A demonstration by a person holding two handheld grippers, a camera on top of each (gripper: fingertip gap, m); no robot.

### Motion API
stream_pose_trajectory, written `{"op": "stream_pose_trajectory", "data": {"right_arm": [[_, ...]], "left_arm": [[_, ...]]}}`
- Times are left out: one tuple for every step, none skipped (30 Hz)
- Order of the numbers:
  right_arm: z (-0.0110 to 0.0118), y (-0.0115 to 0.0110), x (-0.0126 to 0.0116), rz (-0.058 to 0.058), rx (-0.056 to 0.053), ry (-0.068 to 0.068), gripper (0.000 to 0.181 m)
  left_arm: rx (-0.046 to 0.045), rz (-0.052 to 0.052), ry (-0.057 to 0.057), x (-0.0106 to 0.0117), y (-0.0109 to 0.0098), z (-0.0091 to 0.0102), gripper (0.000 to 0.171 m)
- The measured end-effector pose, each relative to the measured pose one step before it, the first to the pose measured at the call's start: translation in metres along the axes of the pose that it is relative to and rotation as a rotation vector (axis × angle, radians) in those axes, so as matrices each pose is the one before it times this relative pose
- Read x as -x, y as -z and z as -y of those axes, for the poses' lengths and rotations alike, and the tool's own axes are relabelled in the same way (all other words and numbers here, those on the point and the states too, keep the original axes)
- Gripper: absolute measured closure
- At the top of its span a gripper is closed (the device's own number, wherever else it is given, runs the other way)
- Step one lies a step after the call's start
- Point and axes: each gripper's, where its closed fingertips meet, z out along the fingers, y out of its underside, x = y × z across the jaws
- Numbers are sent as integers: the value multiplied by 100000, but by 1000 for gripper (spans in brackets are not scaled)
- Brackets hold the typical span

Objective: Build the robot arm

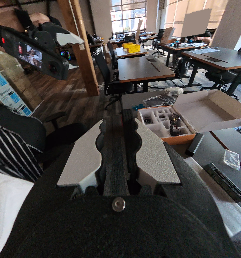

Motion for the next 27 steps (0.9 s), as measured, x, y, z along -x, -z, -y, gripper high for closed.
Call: {"op": "stream_pose_trajectory", "data": {"right_arm": [[160, -1263, 266, -999, -912, -1350, 145], [80, -1202, 354, -598, -135, -778, 145], [-25, -1089, 273, -1179, 799, -316, 145], [-44, -929, 183, -2053, 984, 295, 145], [1, -774, 110, -2578, 497, 527, 145], [-10, -677, 177, -2001, 377, 277, 145], [-52, -635, 270, -949, 754, -16, 145], [-70, -556, 248, -625, 870, 3, 145], [-18, -487, 132, -936, 576, 290, 145], [12, -430, 9, -1114, 422, 274, 145], [48, -372, 15, -781, 419, 41, 145], [101, -299, 21, -507, 223, -85, 145], [171, -224, -3, -574, -155, 24, 145], [184, -167, -59, -723, -448, 295, 145], [146, -175, -127, -750, -254, 373, 145], [68, -192, -181, -582, 209, 185, 145], [68, -226, -218, -458, 238, -53, 145], [99, -240, -219, -261, -40, -329, 145], [115, -270, -162, 130, -183, -549, 145], [154, -268, -130, 241, -168, -679, 145], [200, -246, -54, 361, -289, -528, 145], [212, -208, 47, 559, -370, -81, 145], [133, -173, 59, 392, -22, 518, 145], [-2, -158, -17, -157, 518, 1110, 145], [-135, -153, -142, -708, 874, 1362, 145], [-226, -146, -210, -964, 978, 1016, 145], [-241, -166, -209, -729, 767, 143, 144]], "left_arm": [[-1248, 820, -1387, 143, -1078, -689, 105], [-1222, 1182, -1672, 181, -992, -657, 105], [-1392, 1023, -1298, 146, -932, -584, 105], [-1347, 412, -644, 61, -874, -507, 106], [-965, 27, -263, 23, -844, -470, 106], [-552, 440, -290, 70, -776, -452, 105], [-367, 983, -453, 164, -701, -428, 105], [-412, 1059, -402, 177, -611, -386, 105], [-523, 895, -92, 183, -528, -345, 105], [-509, 696, 288, 189, -469, -311, 105], [-430, 435, 447, 176, -403, -290, 105], [-240, 441, 369, 195, -355, -297, 105], [-1, 661, 152, 236, -308, -301, 105], [168, 863, -84, 286, -259, -291, 105], [303, 905, -4, 298, -193, -295, 105], [154, 547, 279, 276, -136, -254, 105], [-73, 287, 387, 232, -96, -215, 105], [-182, 268, 279, 192, -66, -175, 105], [-249, 273, -99, 152, -48, -148, 106], [-80, 337, -555, 110, -56, -141, 106], [218, 400, -872, 82, -85, -163, 106], [378, 371, -1021, 41, -117, -120, 107], [380, 439, -907, 41, -138, -88, 107], [250, 230, -699, 6, -146, -33, 106], [146, -19, -484, -26, -150, 13, 106], [133, 47, -379, -12, -123, 28, 106], [5, 142, -470, 4, -104, 52, 106]]}}
